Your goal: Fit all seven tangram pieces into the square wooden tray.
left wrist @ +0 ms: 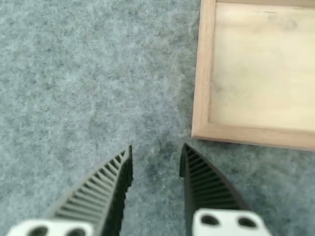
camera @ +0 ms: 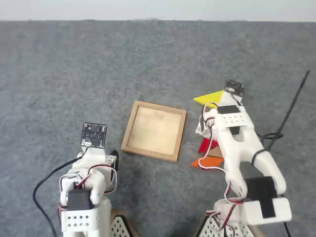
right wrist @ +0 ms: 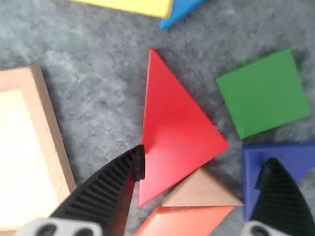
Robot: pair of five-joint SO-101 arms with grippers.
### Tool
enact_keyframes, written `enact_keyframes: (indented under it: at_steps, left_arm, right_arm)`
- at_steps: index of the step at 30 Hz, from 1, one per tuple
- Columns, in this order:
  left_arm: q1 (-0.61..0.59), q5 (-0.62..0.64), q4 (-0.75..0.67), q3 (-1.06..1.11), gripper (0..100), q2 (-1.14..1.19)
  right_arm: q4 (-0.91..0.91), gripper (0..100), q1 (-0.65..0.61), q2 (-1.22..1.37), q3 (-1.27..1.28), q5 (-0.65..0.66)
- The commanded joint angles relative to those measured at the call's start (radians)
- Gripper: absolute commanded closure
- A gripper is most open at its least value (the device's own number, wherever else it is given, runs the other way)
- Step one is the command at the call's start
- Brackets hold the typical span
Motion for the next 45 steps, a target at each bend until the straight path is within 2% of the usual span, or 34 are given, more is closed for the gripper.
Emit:
enact_keyframes:
  at_steps: [1, 10, 16, 22, 26, 33, 37, 45]
  left_arm:
    - [0.002, -0.006, 0.009, -0.008, 85, -0.028]
    - [0.002, -0.006, 0.009, -0.008, 85, -0.028]
    - [0.002, -0.006, 0.009, -0.008, 85, -0.028]
    - [0.002, -0.006, 0.009, -0.008, 85, -0.028]
    - [0.002, -0.006, 0.009, -0.008, 85, -0.028]
    - [0.002, -0.006, 0.009, -0.008, 85, -0.028]
    - [0.002, -0.006, 0.009, -0.008, 85, -0.028]
    - [0.002, -0.006, 0.009, -0.008, 85, -0.028]
  right_arm:
    - [-0.061, 64.0, -0.053, 0.053, -0.020, -0.132]
    - [-0.084, 64.6, -0.067, 0.193, -0.069, -0.118]
    - [-0.061, 77.6, -0.064, 0.193, -0.080, -0.060]
    - [-0.058, 79.0, -0.062, 0.191, -0.095, -0.006]
    - [-0.038, 79.0, -0.050, 0.191, -0.124, 0.132]
    - [0.025, 79.0, 0.058, 0.199, -0.232, 0.338]
    - [0.028, 78.6, 0.064, 0.197, -0.245, 0.486]
    - [0.028, 62.4, 0.065, 0.191, -0.250, 0.675]
